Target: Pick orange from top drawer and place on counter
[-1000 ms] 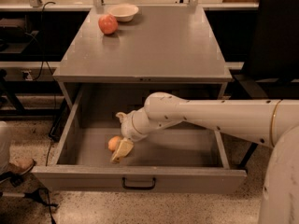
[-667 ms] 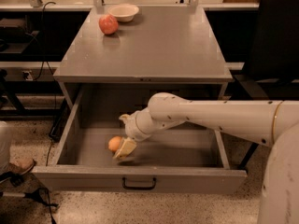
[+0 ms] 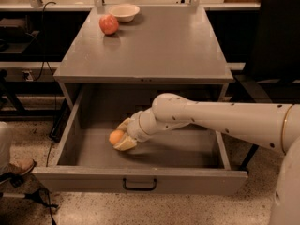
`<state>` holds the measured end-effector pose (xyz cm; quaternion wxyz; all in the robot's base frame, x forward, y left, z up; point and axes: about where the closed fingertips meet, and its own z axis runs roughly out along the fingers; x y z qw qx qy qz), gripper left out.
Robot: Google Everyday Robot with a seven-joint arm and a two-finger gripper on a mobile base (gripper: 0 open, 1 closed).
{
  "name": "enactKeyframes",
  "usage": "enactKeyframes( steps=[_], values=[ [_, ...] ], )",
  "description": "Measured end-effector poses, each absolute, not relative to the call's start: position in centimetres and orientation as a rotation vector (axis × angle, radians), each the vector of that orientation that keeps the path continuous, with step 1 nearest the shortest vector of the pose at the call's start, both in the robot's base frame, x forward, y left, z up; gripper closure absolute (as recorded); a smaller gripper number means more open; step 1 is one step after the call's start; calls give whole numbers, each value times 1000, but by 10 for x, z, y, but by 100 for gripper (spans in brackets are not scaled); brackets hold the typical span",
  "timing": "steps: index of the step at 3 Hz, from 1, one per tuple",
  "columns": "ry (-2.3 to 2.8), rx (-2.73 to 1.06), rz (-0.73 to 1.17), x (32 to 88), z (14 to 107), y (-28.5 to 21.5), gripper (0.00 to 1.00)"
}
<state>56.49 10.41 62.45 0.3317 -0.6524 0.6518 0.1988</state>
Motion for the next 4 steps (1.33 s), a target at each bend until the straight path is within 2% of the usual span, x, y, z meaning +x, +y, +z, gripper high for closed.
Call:
enactKeyframes(
  steps=[1,2,3,4],
  values=[
    [1690,-1684,528,562,636,104,91],
    [1645,-1604,638,561,662,94,100],
    [1610,-1507,716,566,689,63,100],
    [1538,-1394,710,584,750,0,100]
  ],
)
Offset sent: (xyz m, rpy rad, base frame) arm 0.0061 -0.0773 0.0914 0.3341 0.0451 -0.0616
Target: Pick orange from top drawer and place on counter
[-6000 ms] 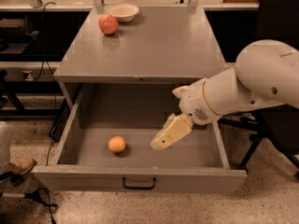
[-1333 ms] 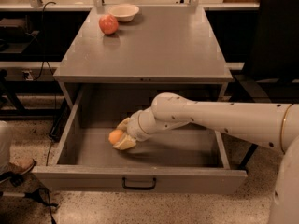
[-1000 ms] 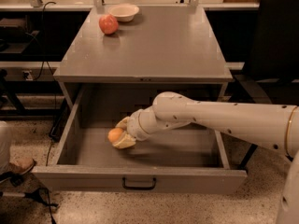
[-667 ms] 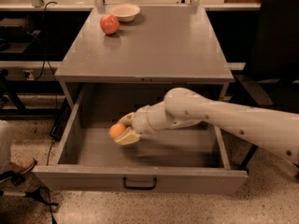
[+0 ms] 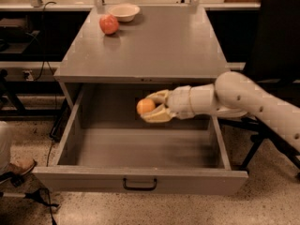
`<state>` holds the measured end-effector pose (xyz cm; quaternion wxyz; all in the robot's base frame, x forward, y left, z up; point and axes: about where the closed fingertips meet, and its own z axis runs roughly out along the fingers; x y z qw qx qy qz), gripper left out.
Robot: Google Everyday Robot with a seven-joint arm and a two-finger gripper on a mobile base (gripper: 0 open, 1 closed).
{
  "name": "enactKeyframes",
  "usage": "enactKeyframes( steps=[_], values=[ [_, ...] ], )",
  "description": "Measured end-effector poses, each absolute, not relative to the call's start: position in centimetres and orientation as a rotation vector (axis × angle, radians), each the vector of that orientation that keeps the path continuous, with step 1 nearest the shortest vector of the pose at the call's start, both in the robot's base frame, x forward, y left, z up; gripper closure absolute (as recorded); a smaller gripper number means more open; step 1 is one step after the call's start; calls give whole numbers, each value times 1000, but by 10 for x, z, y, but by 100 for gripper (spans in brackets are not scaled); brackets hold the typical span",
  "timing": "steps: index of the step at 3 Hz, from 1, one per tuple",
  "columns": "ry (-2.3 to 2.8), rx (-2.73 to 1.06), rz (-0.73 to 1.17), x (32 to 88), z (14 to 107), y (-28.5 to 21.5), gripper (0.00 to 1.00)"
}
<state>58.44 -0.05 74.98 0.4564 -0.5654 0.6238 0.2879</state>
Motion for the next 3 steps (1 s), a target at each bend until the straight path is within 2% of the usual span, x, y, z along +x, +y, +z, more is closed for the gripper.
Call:
enactKeyframes(
  steps=[1,3],
  values=[
    [1498,-1344,643,593,795,-36,100],
    [1531,-1285,543,603,821,-63,100]
  ],
)
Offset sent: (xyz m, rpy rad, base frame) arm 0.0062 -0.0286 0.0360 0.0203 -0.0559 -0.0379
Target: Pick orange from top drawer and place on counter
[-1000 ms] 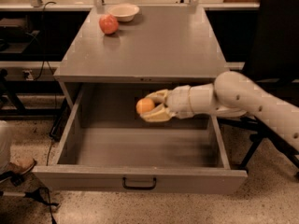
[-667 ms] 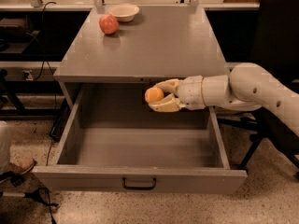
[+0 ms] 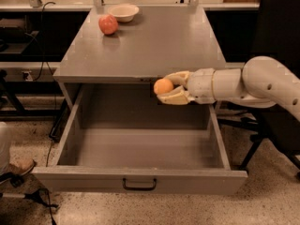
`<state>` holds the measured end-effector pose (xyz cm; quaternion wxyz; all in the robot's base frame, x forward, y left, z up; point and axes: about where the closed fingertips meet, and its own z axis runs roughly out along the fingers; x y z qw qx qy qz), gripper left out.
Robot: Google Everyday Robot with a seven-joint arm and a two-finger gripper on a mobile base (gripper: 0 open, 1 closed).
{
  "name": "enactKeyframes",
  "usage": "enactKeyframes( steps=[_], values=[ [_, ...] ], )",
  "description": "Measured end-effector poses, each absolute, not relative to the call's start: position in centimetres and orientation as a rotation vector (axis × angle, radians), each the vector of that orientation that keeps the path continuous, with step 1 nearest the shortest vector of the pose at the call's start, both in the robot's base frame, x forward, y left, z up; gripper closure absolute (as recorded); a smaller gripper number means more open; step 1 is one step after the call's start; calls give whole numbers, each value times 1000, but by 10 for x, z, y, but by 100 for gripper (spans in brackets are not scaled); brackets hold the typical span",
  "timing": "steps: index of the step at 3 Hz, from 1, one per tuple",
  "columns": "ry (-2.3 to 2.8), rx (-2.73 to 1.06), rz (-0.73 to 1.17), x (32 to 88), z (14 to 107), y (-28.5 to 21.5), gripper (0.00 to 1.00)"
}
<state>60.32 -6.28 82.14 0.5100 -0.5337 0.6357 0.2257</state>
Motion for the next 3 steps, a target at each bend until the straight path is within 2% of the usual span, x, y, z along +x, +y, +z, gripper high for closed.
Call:
enactKeyframes(
  steps=[1,2,3],
  values=[
    [1548,-1276,433,624,863,-91,100],
    [1618,-1308,413,677,878,-106,100],
    [1617,-1320,434,719,893,-93,100]
  ],
)
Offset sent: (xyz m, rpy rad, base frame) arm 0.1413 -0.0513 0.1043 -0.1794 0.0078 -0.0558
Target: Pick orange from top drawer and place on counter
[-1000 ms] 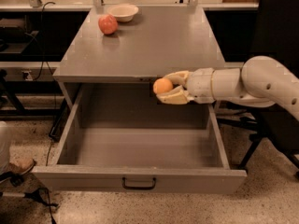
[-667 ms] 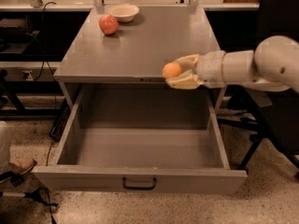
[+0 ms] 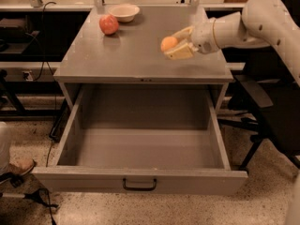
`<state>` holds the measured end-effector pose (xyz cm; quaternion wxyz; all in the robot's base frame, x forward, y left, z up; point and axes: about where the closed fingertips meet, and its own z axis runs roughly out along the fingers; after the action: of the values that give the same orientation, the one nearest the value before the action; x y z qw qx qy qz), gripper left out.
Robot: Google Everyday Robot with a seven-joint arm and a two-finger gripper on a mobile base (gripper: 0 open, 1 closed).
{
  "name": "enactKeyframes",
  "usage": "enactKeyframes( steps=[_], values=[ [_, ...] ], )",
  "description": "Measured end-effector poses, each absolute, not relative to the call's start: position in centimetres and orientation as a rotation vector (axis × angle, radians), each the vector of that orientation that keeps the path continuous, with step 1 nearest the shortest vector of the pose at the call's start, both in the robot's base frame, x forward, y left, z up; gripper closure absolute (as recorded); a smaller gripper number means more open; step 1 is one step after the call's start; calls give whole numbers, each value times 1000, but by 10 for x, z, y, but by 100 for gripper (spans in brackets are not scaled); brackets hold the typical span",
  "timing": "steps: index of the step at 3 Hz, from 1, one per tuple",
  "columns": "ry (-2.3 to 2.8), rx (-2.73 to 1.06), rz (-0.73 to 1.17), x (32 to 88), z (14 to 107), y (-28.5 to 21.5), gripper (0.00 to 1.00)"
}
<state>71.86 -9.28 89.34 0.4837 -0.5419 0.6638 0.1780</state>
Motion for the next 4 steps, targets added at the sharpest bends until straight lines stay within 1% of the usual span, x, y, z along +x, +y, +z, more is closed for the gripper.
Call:
enactKeyframes(
  steps=[2,4],
  values=[
    [1634,-1281,500,795,893,-52,100],
    [1752,-1315,467,818,865,-32,100]
  ],
)
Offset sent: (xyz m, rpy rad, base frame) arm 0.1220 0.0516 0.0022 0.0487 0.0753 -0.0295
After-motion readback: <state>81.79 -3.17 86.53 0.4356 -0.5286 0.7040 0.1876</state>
